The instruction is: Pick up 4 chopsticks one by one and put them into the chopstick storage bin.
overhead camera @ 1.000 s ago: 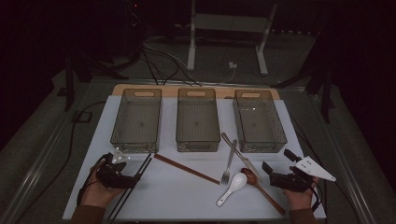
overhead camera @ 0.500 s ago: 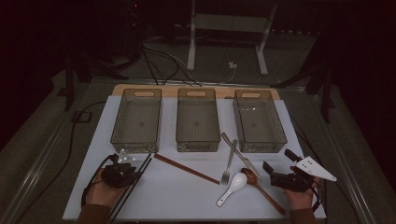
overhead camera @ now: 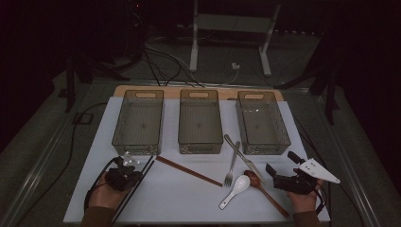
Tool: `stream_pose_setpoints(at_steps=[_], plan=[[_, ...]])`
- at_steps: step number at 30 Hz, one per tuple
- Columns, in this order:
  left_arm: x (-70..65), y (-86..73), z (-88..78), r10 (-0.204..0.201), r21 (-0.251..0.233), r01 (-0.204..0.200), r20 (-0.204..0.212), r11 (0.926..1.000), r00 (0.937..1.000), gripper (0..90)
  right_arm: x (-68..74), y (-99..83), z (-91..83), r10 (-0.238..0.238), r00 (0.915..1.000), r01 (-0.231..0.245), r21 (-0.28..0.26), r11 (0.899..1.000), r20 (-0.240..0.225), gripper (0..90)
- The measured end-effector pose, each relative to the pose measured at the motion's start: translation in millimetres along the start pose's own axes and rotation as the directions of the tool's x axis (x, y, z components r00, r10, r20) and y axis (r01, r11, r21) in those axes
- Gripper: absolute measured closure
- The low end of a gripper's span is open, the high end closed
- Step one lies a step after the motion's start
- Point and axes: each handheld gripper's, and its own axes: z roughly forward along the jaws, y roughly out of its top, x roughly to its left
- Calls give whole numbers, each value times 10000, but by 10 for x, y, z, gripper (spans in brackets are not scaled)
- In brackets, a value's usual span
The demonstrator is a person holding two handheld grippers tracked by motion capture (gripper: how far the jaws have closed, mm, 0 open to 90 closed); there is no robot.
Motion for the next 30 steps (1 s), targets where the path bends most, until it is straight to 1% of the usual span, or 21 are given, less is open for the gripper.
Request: stream_pose_setpoints(at_steps=[5, 9, 14, 16, 21, 24, 27, 30], plan=[[2, 1, -8, -174, 70, 174, -14, 9998, 9998, 863, -3, -1, 1, -5, 10000, 5, 15, 10000, -9, 0], [-8, -21, -38, -75, 265, 74, 34, 9996, 10000, 871, -9, -2, -4, 15, 10000, -15, 6, 10000, 13, 0], [11, -38, -23, -120, 66, 119, 191, 9999, 9997, 862, -6, -5, 7, -26, 10000, 26, 61, 10000, -28, 0], [26, -37, -18, -88, 44, 87, 269, 10000, 9996, 861, 3, -4, 11, -60, 10000, 60, 70, 10000, -31, 0], [57, -38, -11, -202, 33, 201, 471, 9998, 9987, 871, 2, -8, 18, -16, 10000, 16, 132, 9999, -36, 0], [48, -45, -14, -246, -38, 248, 406, 9997, 9989, 876, 2, -7, 16, -29, 10000, 29, 128, 9999, -41, 0], [57, -62, -24, -433, -158, 441, 456, 9989, 9980, 877, -4, -8, 11, -5, 10000, 6, 109, 9999, -25, 0], [44, -56, -40, -349, -90, 352, 251, 9993, 9991, 878, -11, -8, 6, 7, 10000, -7, 90, 10000, -11, 0]])
